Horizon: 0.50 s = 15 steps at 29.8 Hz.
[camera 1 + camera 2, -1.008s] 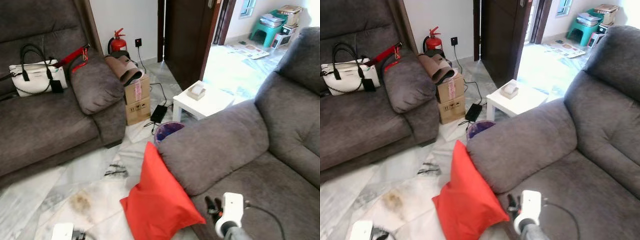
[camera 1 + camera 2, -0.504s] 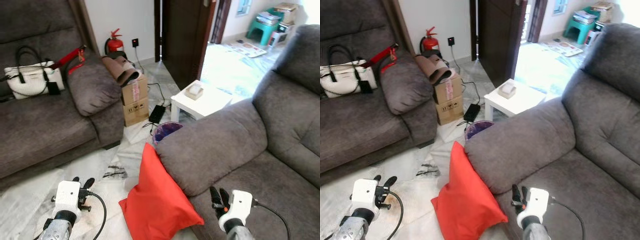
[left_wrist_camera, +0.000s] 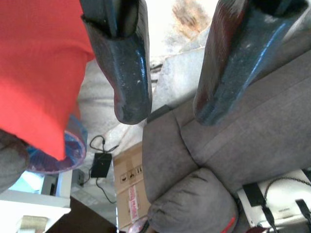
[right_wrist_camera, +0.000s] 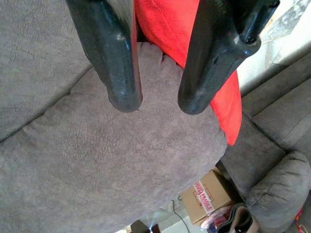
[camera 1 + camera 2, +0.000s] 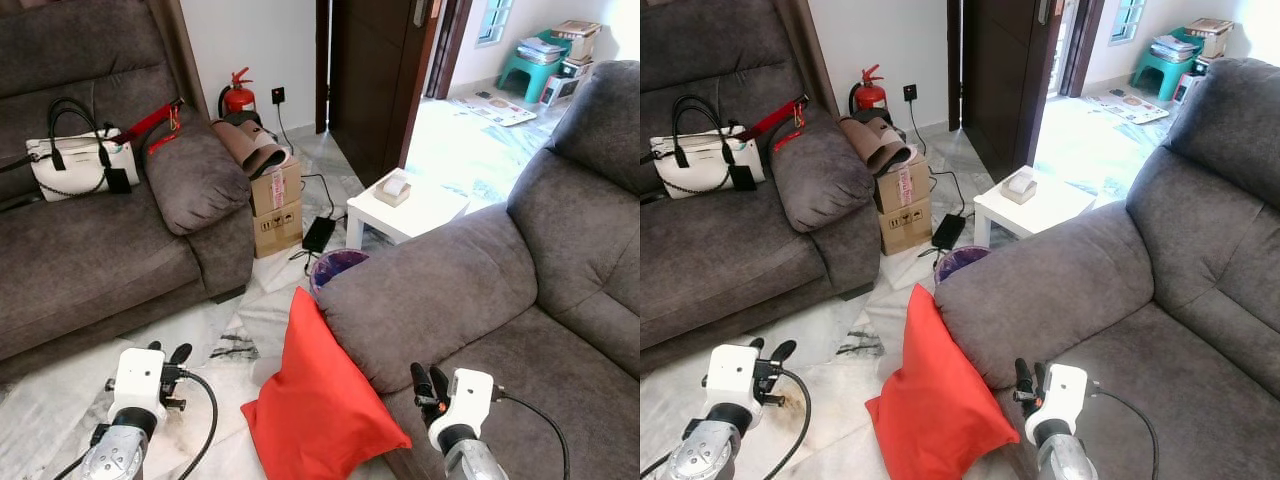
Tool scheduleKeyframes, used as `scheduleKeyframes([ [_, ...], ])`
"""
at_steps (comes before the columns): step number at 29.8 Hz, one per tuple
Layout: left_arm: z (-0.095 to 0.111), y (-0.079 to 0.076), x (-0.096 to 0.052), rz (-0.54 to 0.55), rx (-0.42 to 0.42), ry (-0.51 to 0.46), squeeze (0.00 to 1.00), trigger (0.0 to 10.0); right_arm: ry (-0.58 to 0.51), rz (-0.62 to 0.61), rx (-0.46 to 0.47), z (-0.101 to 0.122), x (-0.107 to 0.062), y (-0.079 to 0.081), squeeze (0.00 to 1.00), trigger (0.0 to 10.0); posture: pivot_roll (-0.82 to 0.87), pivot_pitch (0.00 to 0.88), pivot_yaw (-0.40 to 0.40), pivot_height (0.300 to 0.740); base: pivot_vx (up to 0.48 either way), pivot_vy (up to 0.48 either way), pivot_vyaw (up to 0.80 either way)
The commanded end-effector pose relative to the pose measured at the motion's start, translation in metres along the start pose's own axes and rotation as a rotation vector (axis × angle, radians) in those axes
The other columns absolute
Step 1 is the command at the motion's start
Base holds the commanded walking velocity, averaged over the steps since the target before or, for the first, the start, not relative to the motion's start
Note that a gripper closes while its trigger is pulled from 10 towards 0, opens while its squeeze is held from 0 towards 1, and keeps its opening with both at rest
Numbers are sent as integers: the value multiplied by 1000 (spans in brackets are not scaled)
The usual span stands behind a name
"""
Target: Move the pillow to the sofa from floor
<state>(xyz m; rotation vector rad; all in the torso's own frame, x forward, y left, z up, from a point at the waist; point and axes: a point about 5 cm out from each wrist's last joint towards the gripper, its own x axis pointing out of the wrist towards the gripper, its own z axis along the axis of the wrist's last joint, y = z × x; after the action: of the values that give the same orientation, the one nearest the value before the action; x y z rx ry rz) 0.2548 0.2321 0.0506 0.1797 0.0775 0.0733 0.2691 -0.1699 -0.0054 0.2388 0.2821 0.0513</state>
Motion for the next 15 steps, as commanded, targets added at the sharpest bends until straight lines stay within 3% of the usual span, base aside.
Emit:
scheduleKeyframes([
  [1, 1, 0, 1, 7, -4, 7, 0, 10000, -2, 1, 1, 1, 1, 1, 0, 10000, 43, 90, 30, 711, 0, 0, 0],
  [10, -1, 1, -2, 0, 0, 24, 0, 10000, 4, 4, -9, 4, 4, 2, 0, 10000, 42, 103, 31, 686, 0, 0, 0],
  [15, -12, 4, -9, 18, 2, 69, 0, 10000, -8, 10, -8, 5, 5, 4, 0, 10000, 43, 109, 27, 686, 0, 0, 0],
])
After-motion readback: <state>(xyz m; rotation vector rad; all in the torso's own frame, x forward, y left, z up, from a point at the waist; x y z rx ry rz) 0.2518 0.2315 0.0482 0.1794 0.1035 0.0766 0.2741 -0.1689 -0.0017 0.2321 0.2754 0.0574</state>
